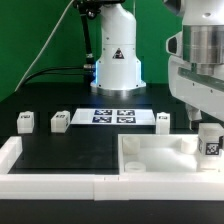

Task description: Assemble one leg

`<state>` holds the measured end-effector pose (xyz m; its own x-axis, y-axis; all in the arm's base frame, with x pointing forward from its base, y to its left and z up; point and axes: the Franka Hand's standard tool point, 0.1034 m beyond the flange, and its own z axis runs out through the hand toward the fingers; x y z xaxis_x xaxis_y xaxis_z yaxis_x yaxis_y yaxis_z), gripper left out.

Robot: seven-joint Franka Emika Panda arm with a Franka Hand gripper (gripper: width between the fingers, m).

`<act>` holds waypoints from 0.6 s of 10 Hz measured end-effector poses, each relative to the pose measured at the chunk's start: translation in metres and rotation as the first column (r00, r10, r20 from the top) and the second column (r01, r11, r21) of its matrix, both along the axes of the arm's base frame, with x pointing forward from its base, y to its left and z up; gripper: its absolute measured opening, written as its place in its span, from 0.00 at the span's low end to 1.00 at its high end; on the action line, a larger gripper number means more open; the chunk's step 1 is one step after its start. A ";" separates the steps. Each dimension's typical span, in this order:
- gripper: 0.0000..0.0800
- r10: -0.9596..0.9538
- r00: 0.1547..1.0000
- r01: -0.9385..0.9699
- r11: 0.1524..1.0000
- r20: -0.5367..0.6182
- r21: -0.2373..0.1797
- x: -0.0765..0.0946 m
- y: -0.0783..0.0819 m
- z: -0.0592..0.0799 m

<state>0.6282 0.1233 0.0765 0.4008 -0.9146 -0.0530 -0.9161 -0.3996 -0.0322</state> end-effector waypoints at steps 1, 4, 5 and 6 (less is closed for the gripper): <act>0.81 0.119 0.993 -0.119 0.993 0.005 -0.003 -0.001 0.003 0.000; 0.81 0.464 0.886 -0.464 0.886 0.026 -0.012 -0.001 0.004 0.000; 0.81 0.564 0.825 -0.564 0.826 0.032 -0.016 0.000 0.004 0.000; 0.81 0.655 0.755 -0.655 0.755 0.034 -0.025 0.000 0.003 0.000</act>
Offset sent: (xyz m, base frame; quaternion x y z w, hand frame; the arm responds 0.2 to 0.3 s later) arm 0.0037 0.0058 0.0028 0.0044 -0.0167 -0.3150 0.9489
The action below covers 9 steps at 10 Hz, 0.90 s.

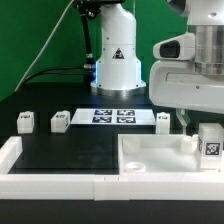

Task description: Assemble one leg

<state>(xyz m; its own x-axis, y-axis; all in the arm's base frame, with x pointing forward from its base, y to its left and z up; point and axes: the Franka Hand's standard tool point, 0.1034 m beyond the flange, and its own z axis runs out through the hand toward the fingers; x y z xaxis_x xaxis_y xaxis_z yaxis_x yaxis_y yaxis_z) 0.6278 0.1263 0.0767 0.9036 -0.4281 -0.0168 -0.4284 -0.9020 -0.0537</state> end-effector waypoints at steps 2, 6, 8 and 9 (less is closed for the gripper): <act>0.81 0.212 0.977 -0.212 0.977 0.011 -0.008 0.000 -0.001 0.000; 0.56 0.324 0.946 -0.324 0.946 0.015 -0.015 0.000 -0.003 0.000; 0.36 0.324 0.946 -0.324 0.946 0.013 -0.017 0.000 -0.004 -0.001; 0.36 0.319 0.948 -0.319 0.948 0.013 -0.017 0.000 -0.004 -0.001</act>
Offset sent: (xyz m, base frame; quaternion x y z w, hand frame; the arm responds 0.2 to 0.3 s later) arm 0.0000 0.0000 0.0000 0.0000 0.0000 -0.2667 0.9638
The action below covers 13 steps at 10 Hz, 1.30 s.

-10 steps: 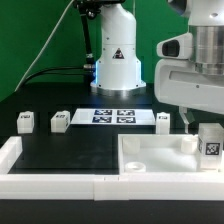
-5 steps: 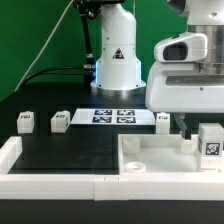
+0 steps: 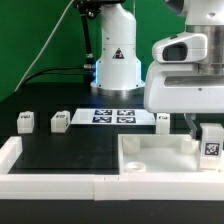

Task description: Assemble one leg

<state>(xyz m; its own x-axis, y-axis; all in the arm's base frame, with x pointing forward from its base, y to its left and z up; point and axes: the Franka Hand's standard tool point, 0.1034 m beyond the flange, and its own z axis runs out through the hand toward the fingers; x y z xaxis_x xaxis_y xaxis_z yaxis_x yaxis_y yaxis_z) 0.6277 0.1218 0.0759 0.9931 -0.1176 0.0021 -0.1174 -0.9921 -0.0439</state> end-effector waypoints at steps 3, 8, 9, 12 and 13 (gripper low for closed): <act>0.36 -0.330 0.944 0.330 0.944 0.001 0.005 0.000 0.000 0.000; 0.37 -0.895 0.446 0.895 0.445 -0.037 0.017 0.000 -0.002 -0.002; 0.37 -0.924 0.381 0.924 0.381 -0.040 0.014 0.000 -0.002 -0.002; 0.37 -0.981 0.185 0.983 0.185 -0.060 0.007 0.000 -0.003 -0.002; 0.37 -0.981 0.187 0.982 0.187 -0.060 0.007 0.000 -0.003 -0.002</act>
Offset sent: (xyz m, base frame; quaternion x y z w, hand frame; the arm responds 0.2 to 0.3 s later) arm -0.0024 -0.0101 -0.0014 -0.0107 0.0182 0.3654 0.9306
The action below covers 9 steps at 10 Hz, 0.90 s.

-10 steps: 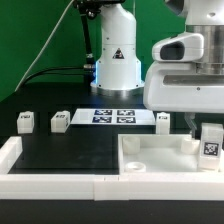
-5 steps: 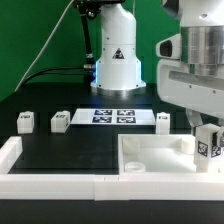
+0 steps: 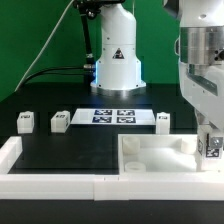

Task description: Assemble one leg

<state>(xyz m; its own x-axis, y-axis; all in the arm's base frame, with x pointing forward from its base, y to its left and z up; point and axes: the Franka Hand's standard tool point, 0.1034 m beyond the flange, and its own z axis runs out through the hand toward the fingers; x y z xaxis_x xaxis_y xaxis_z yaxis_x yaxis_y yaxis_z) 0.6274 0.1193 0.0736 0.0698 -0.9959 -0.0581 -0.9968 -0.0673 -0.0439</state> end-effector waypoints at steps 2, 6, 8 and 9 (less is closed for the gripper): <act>0.74 0.046 0.999 -0.046 0.999 0.003 -0.002 0.000 0.001 0.000; 0.81 0.463 0.886 -0.463 0.886 -0.001 -0.012 -0.001 0.005 0.003; 0.81 0.711 0.703 -0.711 0.703 0.011 -0.025 0.000 -0.003 0.002; 0.81 0.782 0.623 -0.781 0.623 0.012 -0.031 0.000 -0.002 0.001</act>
Offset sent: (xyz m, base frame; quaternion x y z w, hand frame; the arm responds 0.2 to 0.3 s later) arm -0.0029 0.0101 0.0051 -0.0358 -0.0068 -0.2354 0.9712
